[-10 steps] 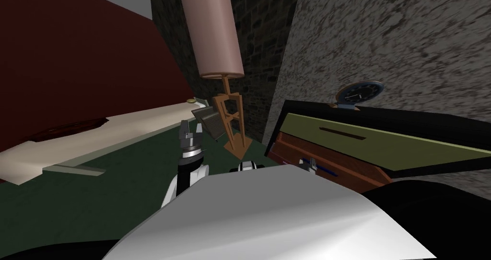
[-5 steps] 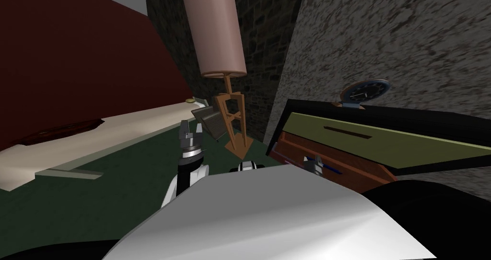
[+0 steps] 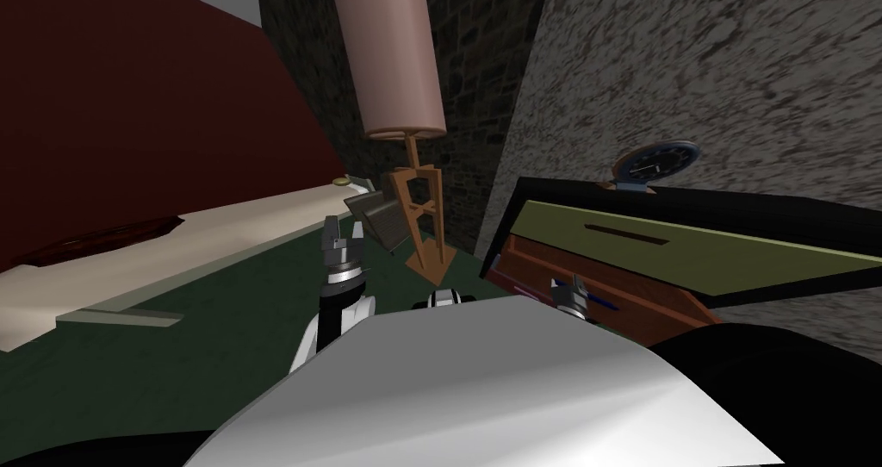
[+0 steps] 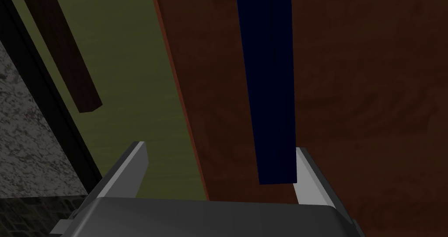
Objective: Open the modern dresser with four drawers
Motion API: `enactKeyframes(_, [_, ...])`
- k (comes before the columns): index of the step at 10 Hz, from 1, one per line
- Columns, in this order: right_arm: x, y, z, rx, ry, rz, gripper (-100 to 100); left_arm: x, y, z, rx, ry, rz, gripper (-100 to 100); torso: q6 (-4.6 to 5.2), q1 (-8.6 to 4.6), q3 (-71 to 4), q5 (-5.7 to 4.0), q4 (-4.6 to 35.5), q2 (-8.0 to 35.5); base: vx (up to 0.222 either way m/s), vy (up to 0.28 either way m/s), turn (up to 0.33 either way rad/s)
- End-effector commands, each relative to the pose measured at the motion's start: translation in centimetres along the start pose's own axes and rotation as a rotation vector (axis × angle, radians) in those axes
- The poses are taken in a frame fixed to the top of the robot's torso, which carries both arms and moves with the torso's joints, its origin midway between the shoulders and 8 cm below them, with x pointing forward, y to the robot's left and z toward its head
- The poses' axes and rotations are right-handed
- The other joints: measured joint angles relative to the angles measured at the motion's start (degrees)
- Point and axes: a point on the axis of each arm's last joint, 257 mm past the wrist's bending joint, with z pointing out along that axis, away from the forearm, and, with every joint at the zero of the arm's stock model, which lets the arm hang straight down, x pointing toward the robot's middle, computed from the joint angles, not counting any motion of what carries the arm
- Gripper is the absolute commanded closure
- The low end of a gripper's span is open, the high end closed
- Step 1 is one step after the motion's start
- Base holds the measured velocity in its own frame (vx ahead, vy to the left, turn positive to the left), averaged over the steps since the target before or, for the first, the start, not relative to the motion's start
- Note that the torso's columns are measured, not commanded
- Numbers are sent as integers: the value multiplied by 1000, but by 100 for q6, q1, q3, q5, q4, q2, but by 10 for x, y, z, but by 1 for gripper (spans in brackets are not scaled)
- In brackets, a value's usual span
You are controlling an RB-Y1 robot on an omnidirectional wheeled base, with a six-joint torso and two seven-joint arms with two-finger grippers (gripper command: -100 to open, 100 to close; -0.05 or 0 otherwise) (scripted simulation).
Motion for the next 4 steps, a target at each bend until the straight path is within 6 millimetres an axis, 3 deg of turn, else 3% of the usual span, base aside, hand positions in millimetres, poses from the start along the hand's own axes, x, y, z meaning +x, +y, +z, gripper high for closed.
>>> enactKeyframes(1, [0,1,0,-2,1,0,0,0,0,0,0,0,0,0,2,-1,-1,-4,-3,-3,0,0,0])
enactKeyframes(4, [1,2,-1,-5,1,-1,0,0,0,0,0,0,0,0,4,-3,0,-11,-7,-5,0,0,0])
